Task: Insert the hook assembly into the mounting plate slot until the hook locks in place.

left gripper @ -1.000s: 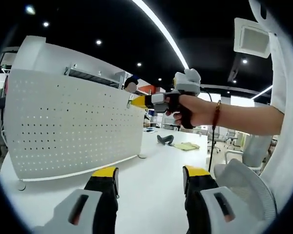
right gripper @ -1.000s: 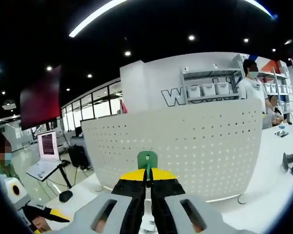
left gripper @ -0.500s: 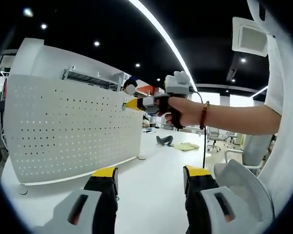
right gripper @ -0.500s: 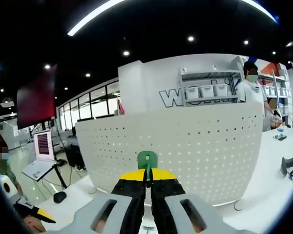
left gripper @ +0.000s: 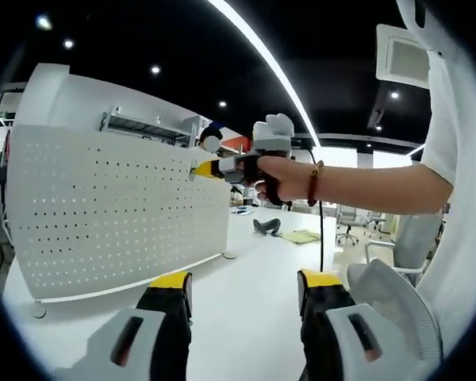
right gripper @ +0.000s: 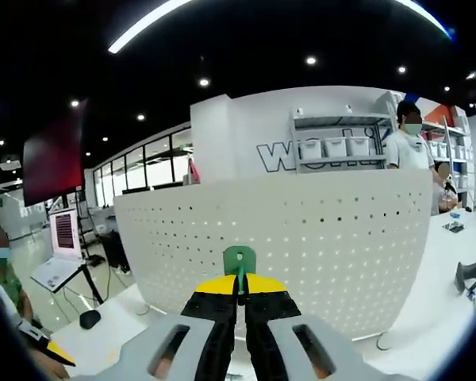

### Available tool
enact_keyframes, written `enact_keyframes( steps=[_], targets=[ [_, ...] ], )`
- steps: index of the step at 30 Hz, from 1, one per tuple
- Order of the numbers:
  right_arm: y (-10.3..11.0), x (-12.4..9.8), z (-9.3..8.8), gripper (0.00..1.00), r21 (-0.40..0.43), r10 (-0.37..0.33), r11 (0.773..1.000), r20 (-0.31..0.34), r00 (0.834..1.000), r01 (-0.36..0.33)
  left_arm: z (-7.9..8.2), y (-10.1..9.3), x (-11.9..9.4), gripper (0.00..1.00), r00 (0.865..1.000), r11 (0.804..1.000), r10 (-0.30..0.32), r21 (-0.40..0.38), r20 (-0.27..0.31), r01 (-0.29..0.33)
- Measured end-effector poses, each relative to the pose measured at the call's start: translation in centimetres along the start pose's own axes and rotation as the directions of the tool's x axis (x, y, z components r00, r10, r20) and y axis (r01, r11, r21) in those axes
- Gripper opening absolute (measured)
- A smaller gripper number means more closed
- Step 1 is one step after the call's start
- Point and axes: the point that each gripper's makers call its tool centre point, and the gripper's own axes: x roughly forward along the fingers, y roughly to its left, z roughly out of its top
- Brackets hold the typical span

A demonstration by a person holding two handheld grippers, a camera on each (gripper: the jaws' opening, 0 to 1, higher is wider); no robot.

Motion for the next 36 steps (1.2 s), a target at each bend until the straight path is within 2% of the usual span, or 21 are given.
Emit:
enact_keyframes(
  steps=[5, 9, 16, 25, 36],
  targets=[
    [-0.4, 0.8, 0.3, 0.01, -0.020, -0.002, 1.000, -0.006, 1.000, 0.002, 0.0, 0.5, -0.2, 0.57, 1.000, 1.000, 0.008, 0.003, -0.005, -0.008],
    [-1.3, 1.3, 0.8, 0.01, -0.025, -0.021, 0.999, -0.002, 1.000, 0.021, 0.1, 1.0, -0.4, 0.65, 1.000, 1.000, 0.030, -0.001, 0.002, -0.030],
    [-2.4, 1.8, 1.4, 0.01, -0.030, -0.050, 0.998, 0.003, 0.999, 0.050, -0.2, 1.4, -0.4, 0.71, 0.999, 0.999, 0.046, 0.028, -0.004, -0.046],
    [-2.9, 2.9, 2.1, 0.01, -0.043, -0.069, 0.997, 0.009, 0.998, 0.069, -0.5, 1.9, -0.7, 0.78, 0.998, 0.998, 0.069, 0.016, -0.013, -0.069],
    [-4.0, 4.6, 2.4, 0.01, -0.032, -0.094, 0.995, 0.014, 0.995, 0.094, -0.5, 3.3, -0.6, 0.79, 0.996, 0.996, 0.087, 0.011, -0.014, -0.087]
  ],
)
